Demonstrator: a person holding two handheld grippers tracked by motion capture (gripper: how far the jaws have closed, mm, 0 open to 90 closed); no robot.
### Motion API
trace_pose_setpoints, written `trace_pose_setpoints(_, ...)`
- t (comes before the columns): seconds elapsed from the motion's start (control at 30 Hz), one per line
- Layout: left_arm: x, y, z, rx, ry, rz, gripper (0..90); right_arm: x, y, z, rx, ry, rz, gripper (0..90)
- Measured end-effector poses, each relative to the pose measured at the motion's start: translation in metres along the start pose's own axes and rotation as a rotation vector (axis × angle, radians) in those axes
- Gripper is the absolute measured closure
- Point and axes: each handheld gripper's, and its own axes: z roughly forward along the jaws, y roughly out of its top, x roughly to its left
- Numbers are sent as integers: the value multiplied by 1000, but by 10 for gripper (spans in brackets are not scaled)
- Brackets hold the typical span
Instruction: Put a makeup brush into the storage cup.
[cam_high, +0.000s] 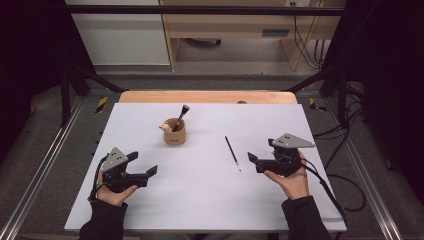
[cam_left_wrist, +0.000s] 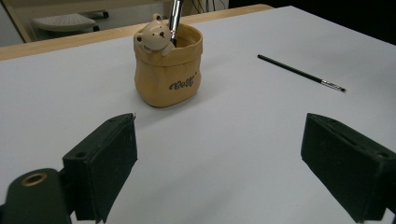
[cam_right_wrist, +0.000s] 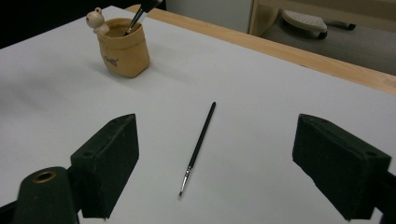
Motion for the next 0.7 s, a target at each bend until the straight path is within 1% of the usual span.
trace_pose_setpoints(0.1, 0, 0, 1, 4, -2, -1, 96, 2, 5, 7, 14, 2, -8, 172)
trace_pose_setpoints(0.2, -1, -1, 2, 9, -2, 3, 95, 5, 11, 16, 36, 2, -29, 175)
trace_pose_setpoints(0.33, -1, 0, 2, 13, -9, 6, 95, 6, 16, 26, 57, 2, -35, 179)
trace_pose_setpoints(0.43, -1, 0, 3, 19, -13, 11, 95, 7, 18, 34, 73, 0, -36, 178)
trace_pose_setpoints(0.47, -1, -1, 3, 20, -14, 11, 95, 6, 19, 36, 76, -1, -44, 179)
trace_pose_setpoints(0.53, -2, -1, 4, 18, -15, 8, 95, 7, 19, 41, 88, -3, -46, 182)
trace_pose_setpoints(0.7, -2, -1, 4, 25, -22, 16, 95, 7, 19, 53, 116, -4, -39, 183)
